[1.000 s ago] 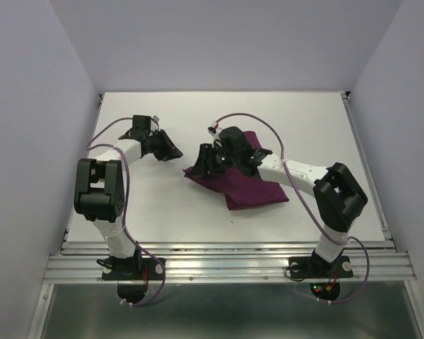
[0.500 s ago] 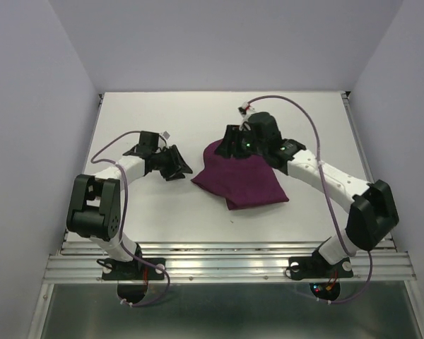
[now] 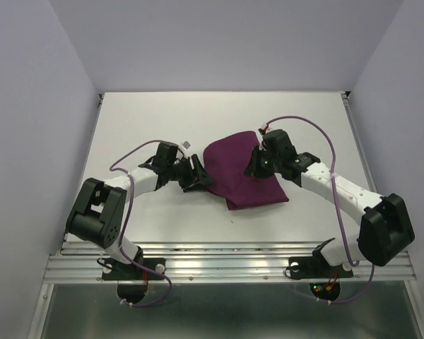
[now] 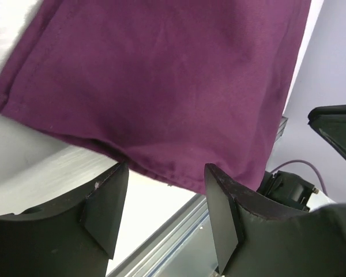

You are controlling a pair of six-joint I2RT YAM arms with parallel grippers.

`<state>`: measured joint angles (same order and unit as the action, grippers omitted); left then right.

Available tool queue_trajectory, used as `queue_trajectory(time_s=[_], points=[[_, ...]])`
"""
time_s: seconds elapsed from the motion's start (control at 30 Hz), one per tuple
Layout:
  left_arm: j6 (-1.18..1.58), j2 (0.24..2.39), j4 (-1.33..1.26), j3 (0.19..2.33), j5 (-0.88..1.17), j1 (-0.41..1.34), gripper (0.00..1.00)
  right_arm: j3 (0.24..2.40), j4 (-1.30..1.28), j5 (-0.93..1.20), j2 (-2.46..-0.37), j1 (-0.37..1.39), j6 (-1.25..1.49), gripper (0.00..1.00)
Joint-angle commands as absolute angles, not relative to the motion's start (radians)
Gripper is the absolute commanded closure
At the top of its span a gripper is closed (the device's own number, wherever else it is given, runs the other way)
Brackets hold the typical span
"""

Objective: Prepare the surgical pack
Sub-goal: Pack the surgical kit at the center of the board.

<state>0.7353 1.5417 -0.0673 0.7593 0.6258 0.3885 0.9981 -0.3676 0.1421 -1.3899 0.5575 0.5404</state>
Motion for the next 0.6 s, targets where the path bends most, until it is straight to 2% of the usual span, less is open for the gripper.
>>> queue_trajectory(time_s=[0.0,0.23,0.33,0.37,0.4,0.43,0.47,0.57], points=[[0.798,1.571,-0.182,0.735,0.663,0.406,0.33,1.012,-0.356,0.149,-1.365,0.561,0.540,0.83],[0.842,1.640,-0.258,0.744,0.652,0.448,0.33,1.008,-0.373,0.230,-1.414,0.561,0.499,0.82],[0.856,1.686,-0.278,0.758,0.644,0.457,0.43,0.993,-0.373,0.261,-1.445,0.606,0.497,0.86],[0.856,1.696,-0.285,0.767,0.644,0.460,0.48,0.985,-0.362,0.276,-1.448,0.618,0.499,0.86],[0.857,1.713,-0.287,0.770,0.646,0.463,0.66,0.979,-0.353,0.285,-1.451,0.638,0.506,0.86],[0.856,1.718,-0.285,0.773,0.647,0.465,0.77,0.959,-0.333,0.297,-1.459,0.647,0.512,0.87],[0.854,1.724,-0.285,0.778,0.649,0.466,0.97,0.947,-0.321,0.322,-1.463,0.647,0.518,0.87],[0.833,1.715,-0.259,0.781,0.650,0.465,1.00,0.890,-0.270,0.359,-1.489,0.670,0.540,0.89]])
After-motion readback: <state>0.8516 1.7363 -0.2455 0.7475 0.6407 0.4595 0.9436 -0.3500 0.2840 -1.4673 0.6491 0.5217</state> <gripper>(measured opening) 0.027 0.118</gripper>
